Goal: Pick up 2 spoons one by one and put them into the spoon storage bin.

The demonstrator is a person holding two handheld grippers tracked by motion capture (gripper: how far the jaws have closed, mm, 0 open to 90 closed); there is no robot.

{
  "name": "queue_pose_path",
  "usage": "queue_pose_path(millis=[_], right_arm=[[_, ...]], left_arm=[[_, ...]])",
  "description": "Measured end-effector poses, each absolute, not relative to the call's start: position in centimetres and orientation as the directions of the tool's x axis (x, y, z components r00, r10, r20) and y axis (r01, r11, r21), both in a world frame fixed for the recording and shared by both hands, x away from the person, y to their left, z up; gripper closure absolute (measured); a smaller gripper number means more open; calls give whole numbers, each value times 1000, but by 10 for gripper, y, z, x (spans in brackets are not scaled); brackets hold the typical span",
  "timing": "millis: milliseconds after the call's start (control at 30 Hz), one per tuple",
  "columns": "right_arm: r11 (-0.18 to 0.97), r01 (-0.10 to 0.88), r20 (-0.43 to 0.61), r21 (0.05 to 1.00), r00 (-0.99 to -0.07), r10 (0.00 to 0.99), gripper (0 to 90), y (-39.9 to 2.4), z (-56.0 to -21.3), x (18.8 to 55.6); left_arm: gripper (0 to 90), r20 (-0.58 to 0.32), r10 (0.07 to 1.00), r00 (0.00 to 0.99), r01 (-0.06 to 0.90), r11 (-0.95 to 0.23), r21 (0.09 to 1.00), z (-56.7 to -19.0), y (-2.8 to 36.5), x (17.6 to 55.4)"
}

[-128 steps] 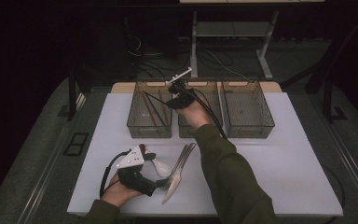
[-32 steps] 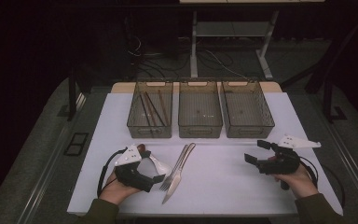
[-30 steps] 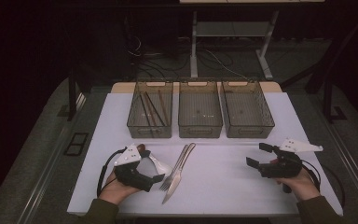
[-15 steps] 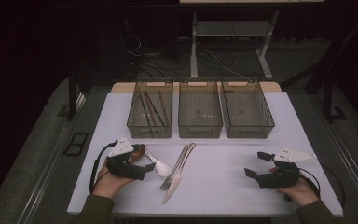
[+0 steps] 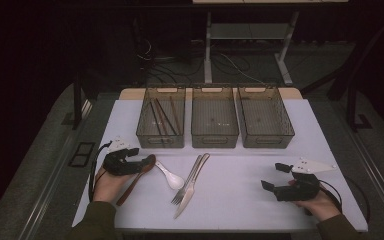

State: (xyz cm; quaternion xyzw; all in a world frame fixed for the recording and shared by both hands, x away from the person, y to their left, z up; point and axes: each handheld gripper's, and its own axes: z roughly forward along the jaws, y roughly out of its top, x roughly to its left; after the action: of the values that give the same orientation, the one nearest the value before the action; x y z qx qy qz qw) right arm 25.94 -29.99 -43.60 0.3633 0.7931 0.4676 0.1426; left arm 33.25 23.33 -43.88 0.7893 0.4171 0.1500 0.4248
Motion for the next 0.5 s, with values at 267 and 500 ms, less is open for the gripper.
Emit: queue_pose_path(millis=[267, 500], right_arm=[[297, 443, 111, 846, -692, 714, 145, -301, -436, 259], [306, 442, 104, 844, -693, 713, 145, -301, -436, 259]], left_arm=[[363, -106, 782, 615, 567, -345, 748, -446, 226, 335], [401, -100, 780, 617, 573, -359, 736, -449, 222, 335]])
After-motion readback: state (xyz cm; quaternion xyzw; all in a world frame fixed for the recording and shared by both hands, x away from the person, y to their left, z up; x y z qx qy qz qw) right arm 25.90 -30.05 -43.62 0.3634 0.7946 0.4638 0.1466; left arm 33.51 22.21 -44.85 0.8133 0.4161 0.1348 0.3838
